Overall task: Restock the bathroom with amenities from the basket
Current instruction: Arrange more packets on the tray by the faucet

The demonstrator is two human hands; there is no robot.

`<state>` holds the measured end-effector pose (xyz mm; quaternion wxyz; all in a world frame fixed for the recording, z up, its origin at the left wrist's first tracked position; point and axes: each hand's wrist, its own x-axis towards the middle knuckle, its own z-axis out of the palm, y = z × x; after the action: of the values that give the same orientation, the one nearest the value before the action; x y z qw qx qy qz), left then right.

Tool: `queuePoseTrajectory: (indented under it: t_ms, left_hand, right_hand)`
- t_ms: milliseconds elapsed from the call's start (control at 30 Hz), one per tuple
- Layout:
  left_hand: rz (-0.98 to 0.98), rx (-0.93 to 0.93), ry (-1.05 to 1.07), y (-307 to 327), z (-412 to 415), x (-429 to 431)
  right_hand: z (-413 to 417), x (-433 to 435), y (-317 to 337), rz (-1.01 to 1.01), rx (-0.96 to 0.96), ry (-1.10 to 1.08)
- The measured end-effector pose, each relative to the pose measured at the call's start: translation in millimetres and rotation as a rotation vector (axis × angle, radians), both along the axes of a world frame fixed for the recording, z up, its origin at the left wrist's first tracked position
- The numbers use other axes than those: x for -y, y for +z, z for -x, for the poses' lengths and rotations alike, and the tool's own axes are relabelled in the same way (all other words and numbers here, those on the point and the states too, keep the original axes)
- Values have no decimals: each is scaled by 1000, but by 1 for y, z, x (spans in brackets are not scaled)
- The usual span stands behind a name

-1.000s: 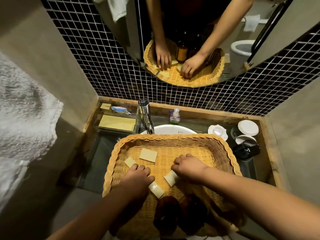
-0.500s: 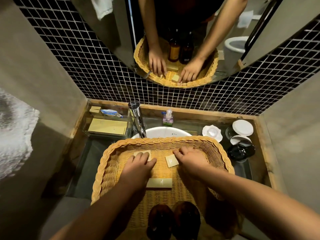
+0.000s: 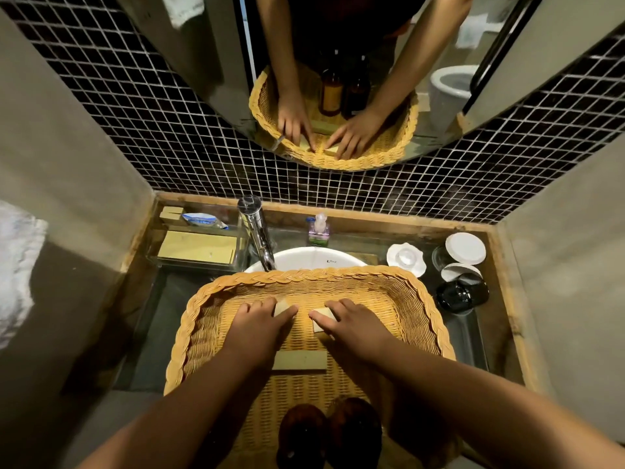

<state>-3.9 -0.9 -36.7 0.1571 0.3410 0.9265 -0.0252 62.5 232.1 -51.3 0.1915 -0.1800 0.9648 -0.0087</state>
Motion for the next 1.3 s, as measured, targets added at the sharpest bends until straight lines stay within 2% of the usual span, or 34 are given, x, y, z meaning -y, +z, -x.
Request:
queuePoseTrajectory:
  t_ms: [167, 300, 400, 433, 500, 600, 700, 800, 933, 1100, 1300]
  left_hand:
    - [-123, 102, 97, 1, 5, -1]
    - [-209, 121, 218, 3, 9, 1]
    - [-263, 78, 206, 4, 10, 5]
    - [-288, 68, 205, 5, 10, 7]
    - [-352, 44, 206, 10, 10, 8]
    - [-455, 26, 197, 12, 8, 12]
    - [-524, 126, 202, 7, 5, 17]
    - [-581, 315, 228, 4, 1, 22]
    - [-533, 455, 236, 2, -6, 21]
    - [-632, 393, 337, 2, -9, 14]
    - [-698, 316, 443, 9, -3, 11]
  right_hand:
    - [2, -1, 11, 150, -23, -137]
    - [5, 6, 23, 335, 121, -278]
    - [3, 11, 25, 339, 49, -255]
    - [3, 15, 28, 344, 85, -248]
    - [4, 19, 33, 424, 211, -375]
    - [7, 19, 34, 395, 165, -351]
    - [10, 23, 34, 457, 73, -410]
    - [12, 23, 28, 533, 30, -498]
    - [13, 26, 24, 591, 22, -521]
    - [14, 30, 23, 575, -65, -430]
    - [13, 33, 26, 600, -54, -477]
